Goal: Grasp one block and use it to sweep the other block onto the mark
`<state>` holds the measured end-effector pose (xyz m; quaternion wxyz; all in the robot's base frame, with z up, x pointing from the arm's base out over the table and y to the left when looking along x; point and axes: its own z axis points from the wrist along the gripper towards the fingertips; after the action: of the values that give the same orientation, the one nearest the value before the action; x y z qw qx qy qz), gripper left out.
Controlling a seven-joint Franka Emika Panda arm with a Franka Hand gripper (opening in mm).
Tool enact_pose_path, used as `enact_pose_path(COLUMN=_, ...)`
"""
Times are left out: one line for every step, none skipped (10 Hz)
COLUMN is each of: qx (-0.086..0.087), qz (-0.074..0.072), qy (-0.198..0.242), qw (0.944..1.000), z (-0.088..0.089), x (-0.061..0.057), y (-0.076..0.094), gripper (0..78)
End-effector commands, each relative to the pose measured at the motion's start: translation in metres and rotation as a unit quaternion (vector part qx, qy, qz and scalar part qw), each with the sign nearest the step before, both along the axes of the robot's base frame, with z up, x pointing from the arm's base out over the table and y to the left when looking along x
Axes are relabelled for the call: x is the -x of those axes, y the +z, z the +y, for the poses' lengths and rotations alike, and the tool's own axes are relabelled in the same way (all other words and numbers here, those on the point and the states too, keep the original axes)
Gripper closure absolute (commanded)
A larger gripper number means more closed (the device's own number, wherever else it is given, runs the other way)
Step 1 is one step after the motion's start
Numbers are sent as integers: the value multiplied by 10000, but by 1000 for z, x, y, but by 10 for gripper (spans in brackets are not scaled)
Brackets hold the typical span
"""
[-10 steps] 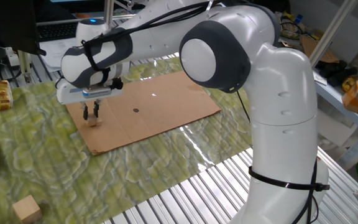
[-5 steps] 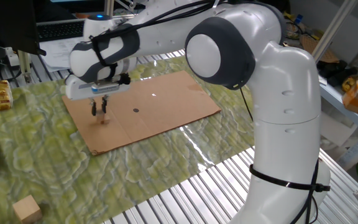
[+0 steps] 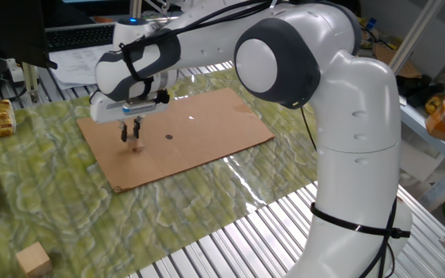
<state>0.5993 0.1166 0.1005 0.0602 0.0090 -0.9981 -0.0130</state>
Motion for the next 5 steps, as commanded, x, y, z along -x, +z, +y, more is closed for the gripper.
enact_pose_path(qx=93, qz=22, qy=155, qw=9998, z=-15, x=-5, y=3, gripper=764)
enact_pose_path(qx=92, qz=36, qy=270, qw=9996, z=-18, x=-4, y=1, gripper=764)
enact_pose_path(qx=76, qz=44, qy=405, qw=9991, z=-23, x=-4, y=-2, gripper=764)
enact_pose_path(qx=91, qz=55, qy=556, qw=9984, z=-31, x=-6, y=-5, gripper=764)
enact_pose_path(qx=124, qz=59, qy=687, qw=9975, z=-40, x=-9, y=-6, gripper=764)
